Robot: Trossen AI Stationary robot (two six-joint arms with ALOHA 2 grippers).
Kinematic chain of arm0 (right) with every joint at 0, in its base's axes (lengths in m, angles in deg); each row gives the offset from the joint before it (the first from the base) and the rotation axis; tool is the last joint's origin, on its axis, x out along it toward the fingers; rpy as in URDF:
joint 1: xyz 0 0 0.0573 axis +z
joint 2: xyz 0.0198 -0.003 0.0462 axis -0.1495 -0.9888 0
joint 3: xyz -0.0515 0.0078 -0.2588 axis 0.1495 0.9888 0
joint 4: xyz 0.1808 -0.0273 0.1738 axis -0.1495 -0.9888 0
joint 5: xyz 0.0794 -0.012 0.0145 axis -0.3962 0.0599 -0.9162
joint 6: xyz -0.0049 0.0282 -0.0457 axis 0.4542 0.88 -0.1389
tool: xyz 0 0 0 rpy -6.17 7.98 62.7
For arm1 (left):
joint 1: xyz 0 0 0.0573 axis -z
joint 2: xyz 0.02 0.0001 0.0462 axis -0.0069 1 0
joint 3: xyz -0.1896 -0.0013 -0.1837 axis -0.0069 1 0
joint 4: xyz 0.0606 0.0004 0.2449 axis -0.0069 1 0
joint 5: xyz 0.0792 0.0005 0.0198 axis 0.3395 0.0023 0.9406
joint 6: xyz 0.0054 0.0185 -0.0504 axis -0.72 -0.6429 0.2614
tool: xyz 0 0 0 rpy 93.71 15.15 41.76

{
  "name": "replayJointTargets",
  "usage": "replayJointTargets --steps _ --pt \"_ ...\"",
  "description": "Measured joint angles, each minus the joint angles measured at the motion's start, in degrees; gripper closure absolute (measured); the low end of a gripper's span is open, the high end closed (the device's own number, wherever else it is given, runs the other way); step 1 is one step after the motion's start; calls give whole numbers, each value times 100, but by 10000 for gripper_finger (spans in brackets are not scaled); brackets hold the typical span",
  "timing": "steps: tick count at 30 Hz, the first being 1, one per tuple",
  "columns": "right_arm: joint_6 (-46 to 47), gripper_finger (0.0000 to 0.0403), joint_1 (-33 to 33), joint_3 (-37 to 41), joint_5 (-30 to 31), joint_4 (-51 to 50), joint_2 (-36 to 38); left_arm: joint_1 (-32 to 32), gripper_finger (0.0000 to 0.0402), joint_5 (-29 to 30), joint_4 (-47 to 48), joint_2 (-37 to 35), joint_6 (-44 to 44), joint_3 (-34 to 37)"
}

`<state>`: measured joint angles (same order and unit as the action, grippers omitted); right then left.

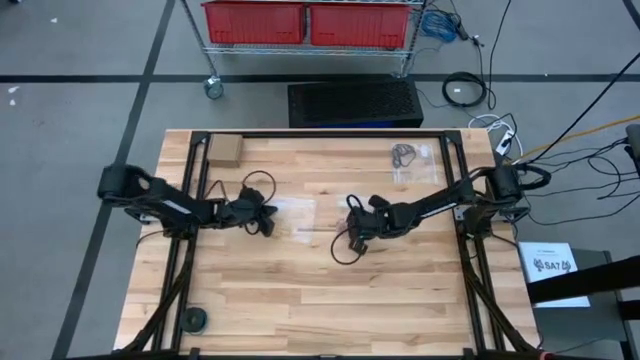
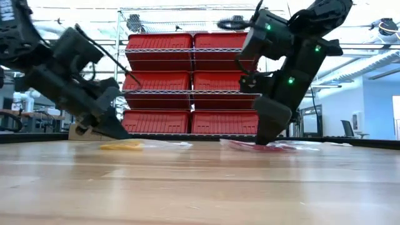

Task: Sort rubber bands
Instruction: Adjust all the transparent zip lock bag to the center table

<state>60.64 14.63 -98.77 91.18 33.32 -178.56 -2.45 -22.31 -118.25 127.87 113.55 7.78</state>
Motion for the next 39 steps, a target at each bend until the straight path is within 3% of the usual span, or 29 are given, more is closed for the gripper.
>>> replayJointTargets --steps 6,12,17,21,27,34,39 --pt "-553 403 86 -2 -314 759 -110 200 402 396 0 -775 431 543" --pt "-660 403 86 0 -579 1038 -121 448 402 468 -92 -1031 440 561" --pt "-581 403 160 -55 -558 1136 -112 675 402 464 -546 -1038 -350 269" --pt "-549 403 158 -357 -537 1206 -84 658 402 9 -445 -954 -929 -105" --pt "-454 403 82 -455 -243 1047 -86 404 402 -657 -84 -458 -1054 -299" --pt "-72 403 73 -455 64 564 -95 414 402 -683 251 128 -697 -298" --pt "-28 403 68 -452 102 162 -192 672 402 -659 323 132 -611 -302"
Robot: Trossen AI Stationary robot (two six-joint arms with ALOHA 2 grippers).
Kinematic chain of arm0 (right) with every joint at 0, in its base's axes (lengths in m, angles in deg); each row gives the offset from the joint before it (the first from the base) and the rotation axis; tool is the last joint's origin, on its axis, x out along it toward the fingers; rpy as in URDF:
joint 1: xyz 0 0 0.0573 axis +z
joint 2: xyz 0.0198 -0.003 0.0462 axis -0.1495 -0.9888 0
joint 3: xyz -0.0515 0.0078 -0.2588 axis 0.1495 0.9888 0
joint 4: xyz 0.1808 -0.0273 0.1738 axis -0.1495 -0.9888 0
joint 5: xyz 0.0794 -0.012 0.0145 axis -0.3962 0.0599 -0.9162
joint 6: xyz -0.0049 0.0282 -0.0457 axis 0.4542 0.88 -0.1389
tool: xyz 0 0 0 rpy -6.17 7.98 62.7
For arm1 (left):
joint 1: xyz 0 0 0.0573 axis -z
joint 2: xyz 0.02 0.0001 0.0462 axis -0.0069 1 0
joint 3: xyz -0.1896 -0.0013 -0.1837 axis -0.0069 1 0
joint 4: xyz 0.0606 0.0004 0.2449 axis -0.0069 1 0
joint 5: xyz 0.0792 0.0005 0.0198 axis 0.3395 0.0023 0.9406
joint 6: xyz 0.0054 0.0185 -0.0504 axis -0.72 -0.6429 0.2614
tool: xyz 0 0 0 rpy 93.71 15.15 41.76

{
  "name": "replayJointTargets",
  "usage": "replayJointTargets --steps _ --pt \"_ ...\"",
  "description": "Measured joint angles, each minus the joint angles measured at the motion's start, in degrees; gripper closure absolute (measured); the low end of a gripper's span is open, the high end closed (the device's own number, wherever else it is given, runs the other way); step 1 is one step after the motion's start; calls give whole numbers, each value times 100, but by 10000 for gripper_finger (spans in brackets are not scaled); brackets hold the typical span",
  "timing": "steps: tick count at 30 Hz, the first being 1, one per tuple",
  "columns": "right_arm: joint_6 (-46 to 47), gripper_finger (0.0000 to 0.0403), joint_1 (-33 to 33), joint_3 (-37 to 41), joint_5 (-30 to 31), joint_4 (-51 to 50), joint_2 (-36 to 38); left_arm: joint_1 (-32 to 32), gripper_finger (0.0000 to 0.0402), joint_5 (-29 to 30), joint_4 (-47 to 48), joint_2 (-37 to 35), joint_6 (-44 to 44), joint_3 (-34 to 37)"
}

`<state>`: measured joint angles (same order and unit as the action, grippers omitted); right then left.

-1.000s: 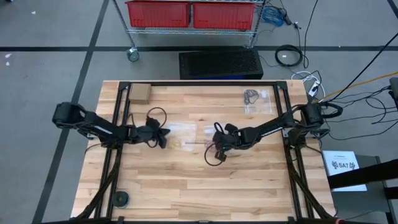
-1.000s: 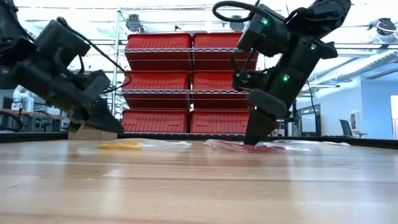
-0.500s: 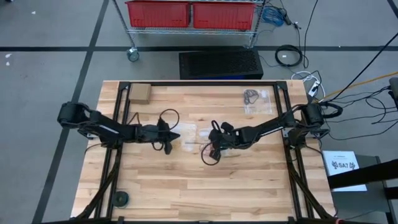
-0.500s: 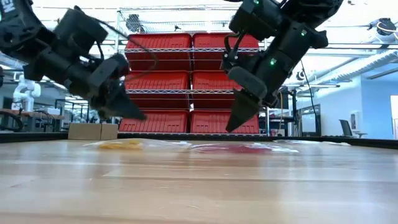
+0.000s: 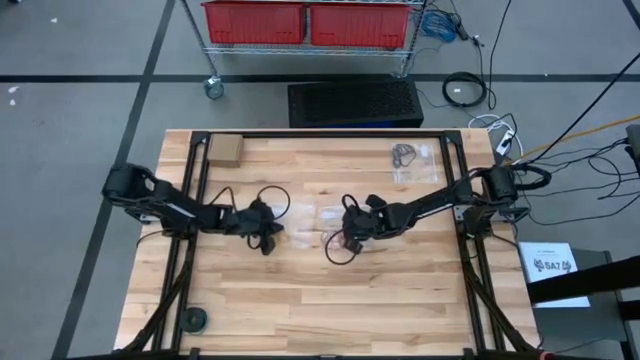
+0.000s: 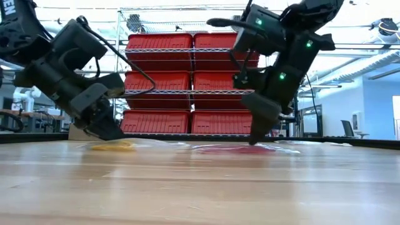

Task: Sort rubber bands
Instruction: Adjust all the transparent zip lock bag to the center table

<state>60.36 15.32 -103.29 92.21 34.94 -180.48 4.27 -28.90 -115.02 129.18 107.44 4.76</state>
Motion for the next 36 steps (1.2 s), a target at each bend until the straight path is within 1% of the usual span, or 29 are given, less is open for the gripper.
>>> replayJointTargets --steps 3,6,11,14,19,24,29,36 --pt "16 403 6 -1 2 -277 -14 124 402 48 232 -169 120 47" --pt "64 403 28 -2 10 -380 -14 246 402 297 745 -477 170 84" --pt "144 403 28 -2 15 -318 -14 366 402 743 1772 -1136 294 98" --pt "319 403 28 -2 167 -220 -43 416 402 871 2088 -1490 298 103" --pt "348 403 28 -11 198 217 -327 470 402 898 2054 -1822 296 101" --pt "522 403 28 -31 273 616 -519 490 402 915 2020 -1899 296 99" --pt "884 403 -2 -24 291 703 -530 490 402 962 2003 -1900 296 97" --pt "836 403 -2 -13 316 746 -540 490 402 973 1986 -1900 293 97"
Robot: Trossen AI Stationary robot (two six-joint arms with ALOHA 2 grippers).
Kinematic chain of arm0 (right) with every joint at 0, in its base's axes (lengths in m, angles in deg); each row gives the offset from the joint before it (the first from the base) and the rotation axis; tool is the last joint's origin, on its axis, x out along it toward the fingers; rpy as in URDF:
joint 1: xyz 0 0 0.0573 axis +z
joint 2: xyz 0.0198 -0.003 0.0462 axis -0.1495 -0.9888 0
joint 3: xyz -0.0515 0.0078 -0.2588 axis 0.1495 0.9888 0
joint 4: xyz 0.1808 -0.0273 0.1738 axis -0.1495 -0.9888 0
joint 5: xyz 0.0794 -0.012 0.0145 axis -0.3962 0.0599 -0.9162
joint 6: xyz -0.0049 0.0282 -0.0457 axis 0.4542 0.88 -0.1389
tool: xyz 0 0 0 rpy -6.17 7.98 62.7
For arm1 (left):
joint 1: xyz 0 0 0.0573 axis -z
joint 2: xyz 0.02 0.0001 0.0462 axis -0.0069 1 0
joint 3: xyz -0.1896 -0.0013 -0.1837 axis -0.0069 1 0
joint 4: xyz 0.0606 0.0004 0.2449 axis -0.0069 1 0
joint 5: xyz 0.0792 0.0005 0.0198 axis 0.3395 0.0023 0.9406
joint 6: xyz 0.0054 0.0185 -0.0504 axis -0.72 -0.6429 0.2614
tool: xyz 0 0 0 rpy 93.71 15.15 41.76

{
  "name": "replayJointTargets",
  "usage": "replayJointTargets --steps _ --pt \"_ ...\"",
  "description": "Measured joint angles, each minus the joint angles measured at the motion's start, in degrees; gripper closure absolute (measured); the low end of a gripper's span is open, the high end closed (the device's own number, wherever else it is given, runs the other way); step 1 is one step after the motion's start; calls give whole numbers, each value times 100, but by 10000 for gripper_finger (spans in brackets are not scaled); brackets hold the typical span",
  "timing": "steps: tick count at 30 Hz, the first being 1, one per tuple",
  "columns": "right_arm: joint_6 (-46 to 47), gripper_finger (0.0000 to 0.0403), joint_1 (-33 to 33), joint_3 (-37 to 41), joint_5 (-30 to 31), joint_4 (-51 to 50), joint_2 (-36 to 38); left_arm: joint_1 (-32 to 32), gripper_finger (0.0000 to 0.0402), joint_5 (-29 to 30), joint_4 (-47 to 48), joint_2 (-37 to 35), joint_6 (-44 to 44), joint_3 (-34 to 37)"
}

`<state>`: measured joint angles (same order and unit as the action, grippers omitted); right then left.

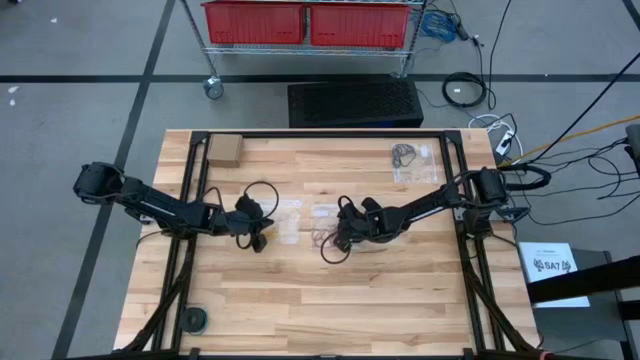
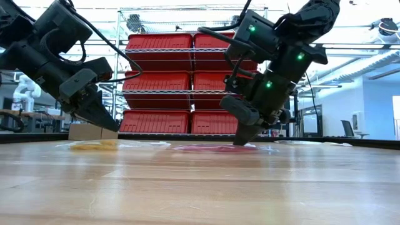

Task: Sort rubber bands
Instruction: Adjust all the transparent zip lock bag to the center table

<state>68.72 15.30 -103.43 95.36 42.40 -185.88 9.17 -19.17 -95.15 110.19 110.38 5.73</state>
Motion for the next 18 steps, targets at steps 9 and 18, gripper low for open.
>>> replayJointTargets --steps 9,18 --pt "-76 403 -69 11 -36 295 -18 0 402 0 -5 0 -7 -2" --pt "-444 403 -181 -36 77 350 206 0 401 3 -18 0 -9 -2"
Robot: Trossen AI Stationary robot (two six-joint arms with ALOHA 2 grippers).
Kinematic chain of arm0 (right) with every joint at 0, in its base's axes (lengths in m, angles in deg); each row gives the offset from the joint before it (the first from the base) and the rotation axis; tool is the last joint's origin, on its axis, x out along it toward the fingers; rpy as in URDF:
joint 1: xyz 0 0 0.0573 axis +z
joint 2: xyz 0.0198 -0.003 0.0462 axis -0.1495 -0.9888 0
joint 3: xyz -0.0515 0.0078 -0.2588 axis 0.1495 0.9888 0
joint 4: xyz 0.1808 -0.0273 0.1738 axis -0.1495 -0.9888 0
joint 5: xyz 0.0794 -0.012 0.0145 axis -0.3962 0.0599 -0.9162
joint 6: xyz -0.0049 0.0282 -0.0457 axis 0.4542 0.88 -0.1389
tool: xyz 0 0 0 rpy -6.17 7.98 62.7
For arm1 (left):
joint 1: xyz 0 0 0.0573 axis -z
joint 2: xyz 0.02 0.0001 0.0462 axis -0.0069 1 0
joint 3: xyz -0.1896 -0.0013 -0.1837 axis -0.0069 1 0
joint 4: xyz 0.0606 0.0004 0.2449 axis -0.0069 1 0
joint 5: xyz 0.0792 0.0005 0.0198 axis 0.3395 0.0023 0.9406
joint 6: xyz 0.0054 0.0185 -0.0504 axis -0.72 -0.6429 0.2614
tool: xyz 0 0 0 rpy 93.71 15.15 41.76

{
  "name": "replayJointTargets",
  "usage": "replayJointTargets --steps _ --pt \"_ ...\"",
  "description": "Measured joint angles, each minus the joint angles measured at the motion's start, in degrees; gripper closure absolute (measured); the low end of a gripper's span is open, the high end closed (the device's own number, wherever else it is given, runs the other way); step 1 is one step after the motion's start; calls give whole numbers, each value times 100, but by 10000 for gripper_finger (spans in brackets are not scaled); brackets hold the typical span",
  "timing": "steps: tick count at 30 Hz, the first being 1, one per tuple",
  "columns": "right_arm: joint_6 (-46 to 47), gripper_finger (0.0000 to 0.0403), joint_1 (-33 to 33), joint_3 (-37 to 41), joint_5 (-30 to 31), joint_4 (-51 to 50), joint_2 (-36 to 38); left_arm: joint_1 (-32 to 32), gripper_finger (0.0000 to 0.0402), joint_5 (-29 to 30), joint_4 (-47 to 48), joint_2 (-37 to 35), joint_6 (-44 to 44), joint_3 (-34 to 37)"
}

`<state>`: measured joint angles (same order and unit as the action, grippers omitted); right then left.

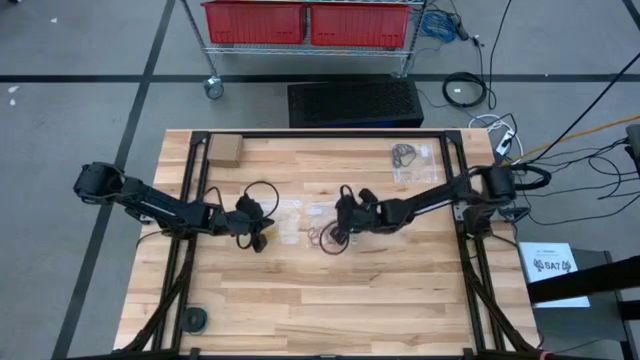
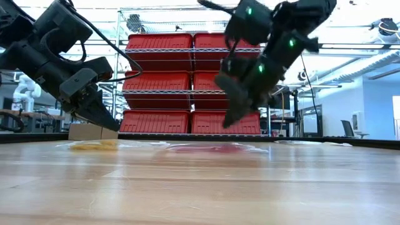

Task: Sort rubber bands
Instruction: Adjust all the transparent zip lock bag to the center table

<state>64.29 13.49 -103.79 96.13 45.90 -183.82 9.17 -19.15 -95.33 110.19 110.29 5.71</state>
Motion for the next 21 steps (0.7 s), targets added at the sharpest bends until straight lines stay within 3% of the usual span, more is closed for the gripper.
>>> replayJointTargets --steps 3,8,14,17,21 --pt "-113 403 -168 -49 133 -94 399 0 401 0 -12 0 -10 0" --pt "44 403 -608 -39 747 -1072 1020 0 402 0 -7 0 -27 -7" --pt "1513 403 -1594 412 1270 -2597 1415 0 402 3 -6 0 -9 -7" --pt "1848 403 -2153 946 1048 -2396 1457 0 402 86 -5 0 -3 -7" --pt "1868 403 -2718 1590 838 -1382 1455 0 401 103 -7 0 -2 -7"
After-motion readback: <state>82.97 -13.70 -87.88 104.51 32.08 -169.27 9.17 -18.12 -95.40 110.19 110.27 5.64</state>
